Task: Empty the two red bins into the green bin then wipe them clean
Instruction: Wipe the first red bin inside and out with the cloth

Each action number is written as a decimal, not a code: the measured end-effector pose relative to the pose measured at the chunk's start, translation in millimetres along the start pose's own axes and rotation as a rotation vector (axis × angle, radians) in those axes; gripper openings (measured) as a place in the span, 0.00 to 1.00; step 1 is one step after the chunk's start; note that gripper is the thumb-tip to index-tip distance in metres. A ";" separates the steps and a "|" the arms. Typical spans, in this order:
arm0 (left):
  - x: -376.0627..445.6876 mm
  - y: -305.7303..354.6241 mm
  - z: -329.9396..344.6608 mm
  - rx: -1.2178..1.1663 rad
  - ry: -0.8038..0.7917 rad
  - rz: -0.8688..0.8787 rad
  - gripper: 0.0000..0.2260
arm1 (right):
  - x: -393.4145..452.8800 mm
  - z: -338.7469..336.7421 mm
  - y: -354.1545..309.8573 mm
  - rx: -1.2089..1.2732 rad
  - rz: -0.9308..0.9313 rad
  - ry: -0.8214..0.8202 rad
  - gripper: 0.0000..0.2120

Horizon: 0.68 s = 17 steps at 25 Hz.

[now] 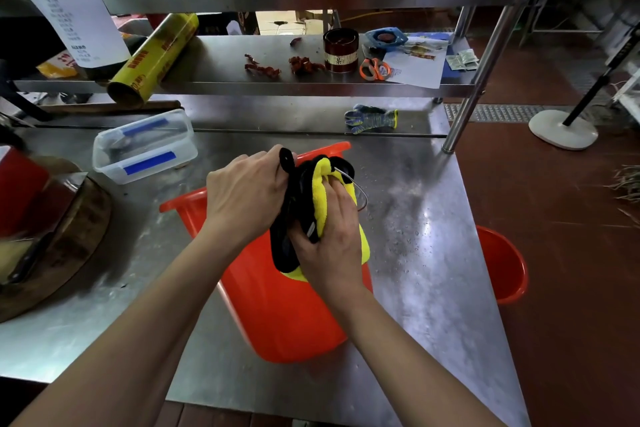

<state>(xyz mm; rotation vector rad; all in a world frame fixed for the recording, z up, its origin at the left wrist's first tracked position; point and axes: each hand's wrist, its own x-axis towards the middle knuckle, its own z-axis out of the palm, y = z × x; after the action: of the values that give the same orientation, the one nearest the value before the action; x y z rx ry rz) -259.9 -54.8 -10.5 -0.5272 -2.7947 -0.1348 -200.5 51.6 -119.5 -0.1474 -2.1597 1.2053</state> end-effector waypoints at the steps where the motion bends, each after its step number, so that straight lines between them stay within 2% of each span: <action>1: -0.3 -2.3 0.0 -0.010 -0.002 -0.014 0.17 | -0.7 1.0 -0.7 0.001 -0.009 0.000 0.33; 8: 3.5 -10.7 -3.0 -0.049 -0.014 -0.044 0.19 | -27.5 -13.0 22.2 -0.027 -0.043 -0.062 0.33; 17: 7.6 -17.0 -1.2 -0.053 0.003 -0.009 0.21 | -110.1 -52.4 62.2 0.019 0.178 -0.166 0.39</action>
<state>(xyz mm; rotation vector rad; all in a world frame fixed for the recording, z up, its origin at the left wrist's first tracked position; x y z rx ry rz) -272.6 -68.1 -7.7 -0.5265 -2.7974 -0.2114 -96.5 81.6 -203.3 -0.2429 -2.3170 1.3811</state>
